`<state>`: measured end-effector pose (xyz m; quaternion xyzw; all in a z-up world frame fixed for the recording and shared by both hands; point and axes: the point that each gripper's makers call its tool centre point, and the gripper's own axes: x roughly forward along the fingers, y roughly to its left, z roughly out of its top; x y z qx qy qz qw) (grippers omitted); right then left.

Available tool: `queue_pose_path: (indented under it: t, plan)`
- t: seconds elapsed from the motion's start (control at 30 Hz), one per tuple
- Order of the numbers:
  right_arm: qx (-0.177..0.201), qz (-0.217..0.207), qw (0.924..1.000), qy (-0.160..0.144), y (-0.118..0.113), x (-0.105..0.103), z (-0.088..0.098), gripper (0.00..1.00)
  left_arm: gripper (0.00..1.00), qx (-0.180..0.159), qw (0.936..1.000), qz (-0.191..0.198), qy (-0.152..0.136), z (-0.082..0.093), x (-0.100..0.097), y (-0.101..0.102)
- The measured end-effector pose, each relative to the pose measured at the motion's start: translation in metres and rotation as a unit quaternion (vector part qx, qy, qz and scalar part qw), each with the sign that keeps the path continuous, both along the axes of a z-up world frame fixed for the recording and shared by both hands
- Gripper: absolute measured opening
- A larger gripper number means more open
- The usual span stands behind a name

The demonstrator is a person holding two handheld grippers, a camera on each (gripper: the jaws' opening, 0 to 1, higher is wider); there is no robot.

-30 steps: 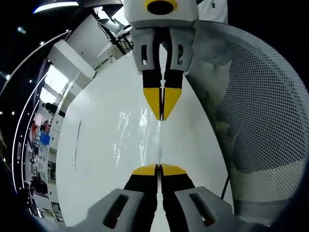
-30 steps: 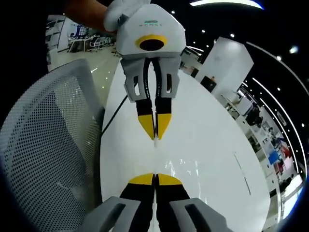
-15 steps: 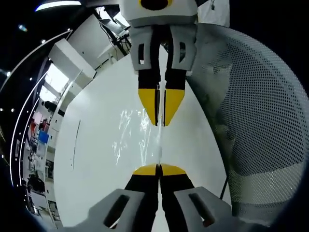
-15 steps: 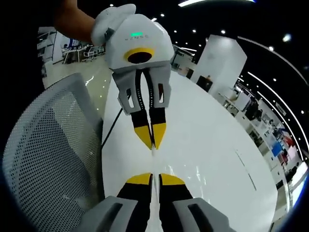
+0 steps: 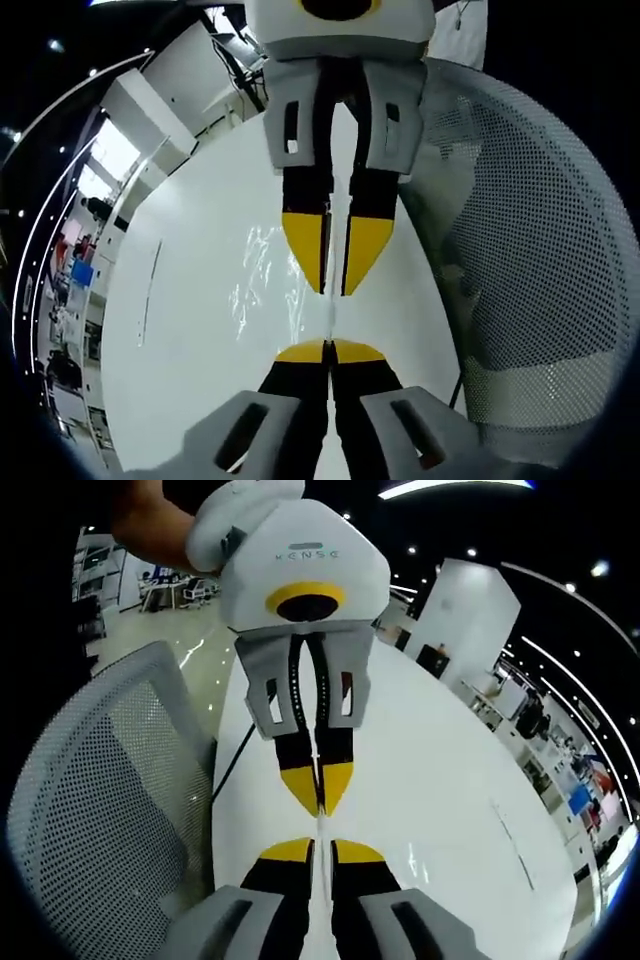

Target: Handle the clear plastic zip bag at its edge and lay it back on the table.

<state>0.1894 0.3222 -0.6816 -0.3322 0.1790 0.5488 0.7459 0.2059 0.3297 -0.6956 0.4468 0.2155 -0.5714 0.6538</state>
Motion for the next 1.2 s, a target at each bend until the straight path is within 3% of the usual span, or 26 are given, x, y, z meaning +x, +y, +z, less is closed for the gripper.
queue_pose_path:
  t: [0.57, 1.2]
  plan:
    - [-0.006, 0.012, 0.9999, -0.002, 0.009, 0.005, -0.004, 0.03, 0.00, -0.010, 0.9995, 0.012, 0.028, 0.002, 0.000, -0.003]
    - [-0.021, 0.019, 0.9996, -0.008, 0.009, 0.011, -0.009, 0.00, 0.00, -0.011, 0.9993, 0.013, 0.033, 0.001, 0.003, -0.008]
